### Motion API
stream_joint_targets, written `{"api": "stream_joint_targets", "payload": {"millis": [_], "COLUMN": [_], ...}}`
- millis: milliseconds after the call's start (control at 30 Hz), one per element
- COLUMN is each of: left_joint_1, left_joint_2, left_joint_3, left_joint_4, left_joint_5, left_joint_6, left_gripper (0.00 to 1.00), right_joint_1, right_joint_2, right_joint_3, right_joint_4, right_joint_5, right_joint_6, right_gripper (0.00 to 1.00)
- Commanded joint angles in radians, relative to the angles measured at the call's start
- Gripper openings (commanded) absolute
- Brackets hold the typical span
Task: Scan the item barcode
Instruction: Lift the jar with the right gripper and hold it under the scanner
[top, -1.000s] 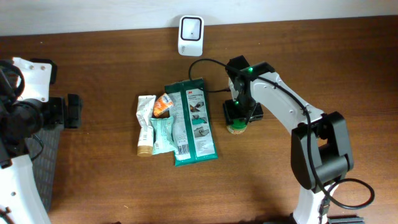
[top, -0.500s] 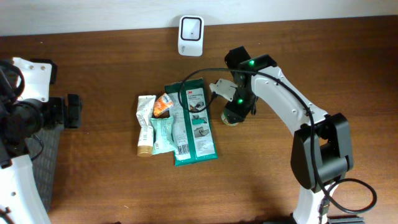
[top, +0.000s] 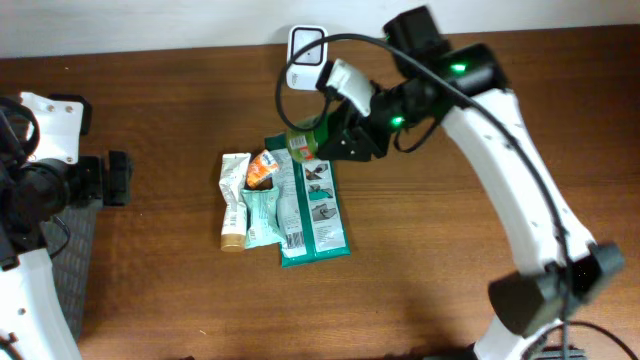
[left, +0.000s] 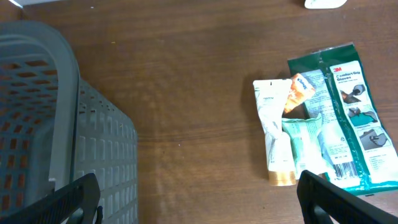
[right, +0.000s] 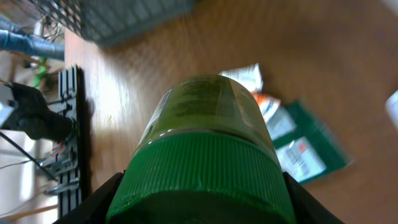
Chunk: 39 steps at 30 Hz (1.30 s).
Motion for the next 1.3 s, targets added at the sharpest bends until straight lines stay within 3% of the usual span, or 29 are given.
{"api": "stream_joint_targets", "payload": {"millis": [0, 167, 267, 333, 467, 567, 700, 867, 1033, 1267], "left_joint_1": [0.006, 0.006, 0.006, 0.006, 0.006, 0.006, 0.006, 0.006, 0.006, 0.006], "left_joint_2": [-0.001, 0.0, 0.0, 0.0, 0.0, 0.0, 0.0, 0.0, 0.0, 0.0], "left_joint_3": [0.011, 0.011, 0.011, 0.011, 0.011, 0.011, 0.011, 0.011, 0.011, 0.011], "left_joint_4": [0.002, 0.002, 0.002, 0.001, 0.001, 0.002, 0.002, 0.002, 0.002, 0.001], "left_joint_5": [0.004, 0.004, 0.004, 0.004, 0.004, 0.004, 0.004, 0.004, 0.004, 0.004], "left_joint_6": [0.016, 0.016, 0.016, 0.016, 0.016, 0.016, 0.016, 0.016, 0.016, 0.016], "left_gripper": [0.99, 0.99, 0.99, 0.99, 0.99, 0.99, 0.99, 0.99, 0.99, 0.99], "right_joint_1": [0.005, 0.004, -0.055, -0.15, -0.211, -0.114, 0.056, 0.077, 0.077, 0.077], "right_joint_2": [-0.133, -0.174, -0.174, -0.173, -0.168, -0.094, 0.167, 0.388, 0.518, 0.602], "right_joint_3": [0.051, 0.051, 0.051, 0.051, 0.051, 0.046, 0.046, 0.046, 0.046, 0.045], "right_joint_4": [-0.009, -0.006, 0.106, 0.111, 0.097, 0.135, 0.454, 0.945, 1.247, 1.297], "right_joint_5": [-0.083, -0.161, -0.238, -0.367, -0.34, 0.036, 0.716, 1.077, 1.101, 1.105], "right_joint_6": [-0.026, 0.021, 0.286, 0.294, 0.262, 0.263, 0.253, -0.241, -0.772, -0.793], "right_gripper": [0.36, 0.38, 0.38, 0.38, 0.4, 0.4, 0.38, 0.35, 0.36, 0.39]}}
